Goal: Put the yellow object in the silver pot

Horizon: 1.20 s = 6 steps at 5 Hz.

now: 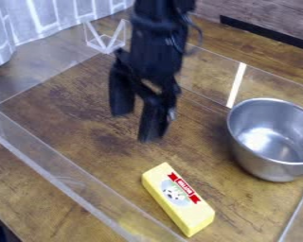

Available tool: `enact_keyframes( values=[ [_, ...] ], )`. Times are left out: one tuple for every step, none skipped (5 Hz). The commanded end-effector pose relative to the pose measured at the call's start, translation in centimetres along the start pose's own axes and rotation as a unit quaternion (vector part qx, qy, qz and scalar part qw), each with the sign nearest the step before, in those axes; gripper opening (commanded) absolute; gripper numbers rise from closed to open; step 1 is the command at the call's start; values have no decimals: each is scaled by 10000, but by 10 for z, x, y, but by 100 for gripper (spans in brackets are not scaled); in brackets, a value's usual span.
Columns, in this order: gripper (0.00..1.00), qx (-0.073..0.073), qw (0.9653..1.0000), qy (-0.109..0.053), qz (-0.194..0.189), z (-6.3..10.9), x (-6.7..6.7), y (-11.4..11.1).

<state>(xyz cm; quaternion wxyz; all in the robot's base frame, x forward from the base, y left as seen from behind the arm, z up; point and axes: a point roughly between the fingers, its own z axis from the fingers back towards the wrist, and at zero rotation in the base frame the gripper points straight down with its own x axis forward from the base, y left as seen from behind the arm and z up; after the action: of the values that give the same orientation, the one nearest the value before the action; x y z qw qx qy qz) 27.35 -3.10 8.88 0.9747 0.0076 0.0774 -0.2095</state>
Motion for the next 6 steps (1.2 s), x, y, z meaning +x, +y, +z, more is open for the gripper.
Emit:
enact_keyframes(
  values=[
    [100,346,9927,-182,-1144,-12,7,-20],
    [100,521,9762,-156,-2098,-33,15,-35],
    [100,603,9713,-246,-2286,-49,11,-47],
    [100,606,9736,-316,-2176,-55,8,-50],
    [100,574,9761,-364,-2066,-60,7,-53],
    [100,559,9743,-404,-2147,-62,2,-51]
  ],
)
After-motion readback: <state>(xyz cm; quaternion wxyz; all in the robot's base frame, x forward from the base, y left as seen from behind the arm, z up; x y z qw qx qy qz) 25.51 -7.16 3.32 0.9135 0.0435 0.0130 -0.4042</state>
